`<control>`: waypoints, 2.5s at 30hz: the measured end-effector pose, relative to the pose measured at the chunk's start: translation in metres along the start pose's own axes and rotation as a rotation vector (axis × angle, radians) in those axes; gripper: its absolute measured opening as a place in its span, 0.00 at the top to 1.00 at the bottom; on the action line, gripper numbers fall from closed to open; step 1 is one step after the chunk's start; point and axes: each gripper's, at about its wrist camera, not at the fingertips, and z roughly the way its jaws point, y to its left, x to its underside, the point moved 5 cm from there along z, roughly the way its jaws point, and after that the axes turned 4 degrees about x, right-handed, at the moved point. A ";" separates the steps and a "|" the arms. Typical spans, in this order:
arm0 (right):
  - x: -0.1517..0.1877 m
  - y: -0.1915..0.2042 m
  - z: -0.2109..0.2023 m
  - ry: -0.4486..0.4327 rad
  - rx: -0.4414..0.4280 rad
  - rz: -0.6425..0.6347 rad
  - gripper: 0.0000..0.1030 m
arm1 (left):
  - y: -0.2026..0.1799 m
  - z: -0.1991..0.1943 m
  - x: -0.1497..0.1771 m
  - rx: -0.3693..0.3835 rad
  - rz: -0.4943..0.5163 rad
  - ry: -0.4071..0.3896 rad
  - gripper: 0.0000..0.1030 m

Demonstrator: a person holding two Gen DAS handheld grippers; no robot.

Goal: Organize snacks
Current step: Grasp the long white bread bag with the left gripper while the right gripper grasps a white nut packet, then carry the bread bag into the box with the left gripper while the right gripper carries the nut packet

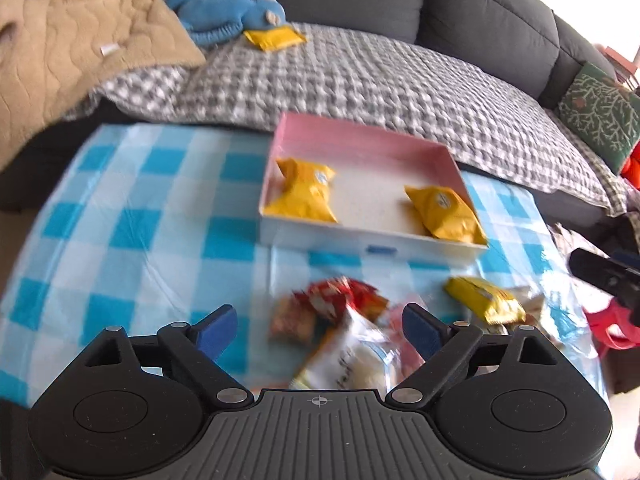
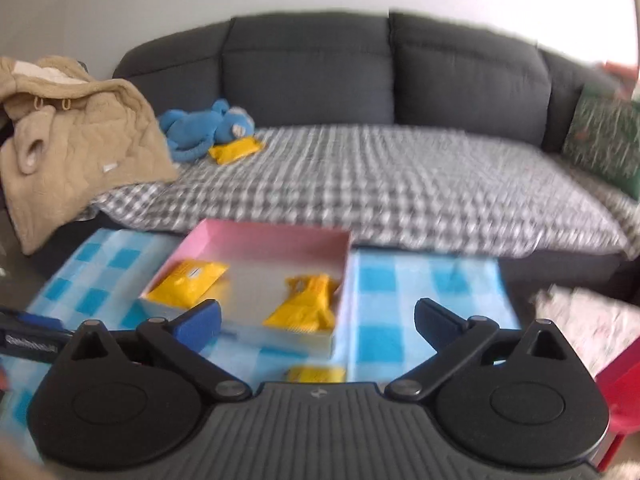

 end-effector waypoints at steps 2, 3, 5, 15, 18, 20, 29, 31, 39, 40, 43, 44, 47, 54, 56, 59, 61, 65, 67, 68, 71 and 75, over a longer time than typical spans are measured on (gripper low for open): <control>0.007 -0.001 0.004 0.004 0.003 0.018 0.00 | -0.005 0.000 0.010 0.002 0.012 0.010 0.11; 0.011 0.000 0.003 0.013 0.016 -0.002 0.00 | -0.008 0.001 0.016 0.003 0.024 0.017 0.11; 0.015 -0.005 0.003 0.022 0.050 0.003 0.00 | -0.012 0.004 0.023 -0.003 0.043 0.035 0.10; 0.041 -0.033 0.027 0.218 0.034 0.155 0.03 | -0.016 0.026 0.042 0.014 0.033 0.102 0.10; 0.045 -0.034 0.030 0.249 0.038 0.170 0.06 | -0.021 0.031 0.048 0.024 0.044 0.123 0.11; 0.045 -0.035 0.031 0.258 0.056 0.170 0.07 | -0.027 0.032 0.053 0.023 0.065 0.129 0.11; 0.047 -0.035 0.034 0.293 0.054 0.162 0.18 | -0.044 0.044 0.075 -0.046 0.199 0.158 0.22; 0.047 -0.041 0.035 0.295 0.061 0.184 0.19 | -0.044 0.049 0.081 -0.064 0.208 0.176 0.31; 0.056 -0.056 0.042 0.338 0.081 0.265 0.28 | -0.038 0.053 0.081 -0.056 0.171 0.194 0.62; 0.057 -0.056 0.043 0.347 0.080 0.264 0.29 | -0.039 0.053 0.081 -0.054 0.175 0.194 0.63; 0.060 -0.054 0.046 0.370 0.084 0.256 0.36 | -0.039 0.051 0.081 -0.050 0.173 0.200 0.66; 0.062 -0.054 0.047 0.377 0.080 0.253 0.39 | -0.037 0.051 0.080 -0.044 0.163 0.204 0.67; 0.065 -0.052 0.053 0.398 0.073 0.237 0.44 | -0.033 0.049 0.077 -0.032 0.134 0.204 0.67; 0.070 -0.047 0.062 0.419 0.067 0.184 0.53 | -0.029 0.041 0.069 -0.004 0.095 0.182 0.68; 0.068 -0.047 0.060 0.411 0.065 0.184 0.61 | -0.028 0.039 0.067 0.006 0.088 0.177 0.68; 0.068 -0.046 0.057 0.404 0.056 0.186 0.64 | -0.030 0.037 0.064 0.013 0.092 0.166 0.68; 0.068 -0.045 0.056 0.400 0.062 0.179 0.65 | -0.030 0.035 0.062 0.022 0.087 0.161 0.68; 0.064 -0.049 0.051 0.385 0.065 0.214 0.70 | -0.027 0.030 0.056 0.037 0.070 0.146 0.68; 0.062 -0.051 0.048 0.368 0.062 0.232 0.71 | -0.026 0.026 0.051 0.050 0.063 0.132 0.68; 0.061 -0.051 0.047 0.363 0.064 0.234 0.72 | -0.024 0.024 0.049 0.056 0.057 0.126 0.68; 0.061 -0.049 0.047 0.359 0.063 0.233 0.72 | -0.019 0.021 0.042 0.092 0.026 0.115 0.68; 0.056 -0.050 0.043 0.328 0.060 0.243 0.72 | -0.008 0.013 0.031 0.152 -0.041 0.091 0.68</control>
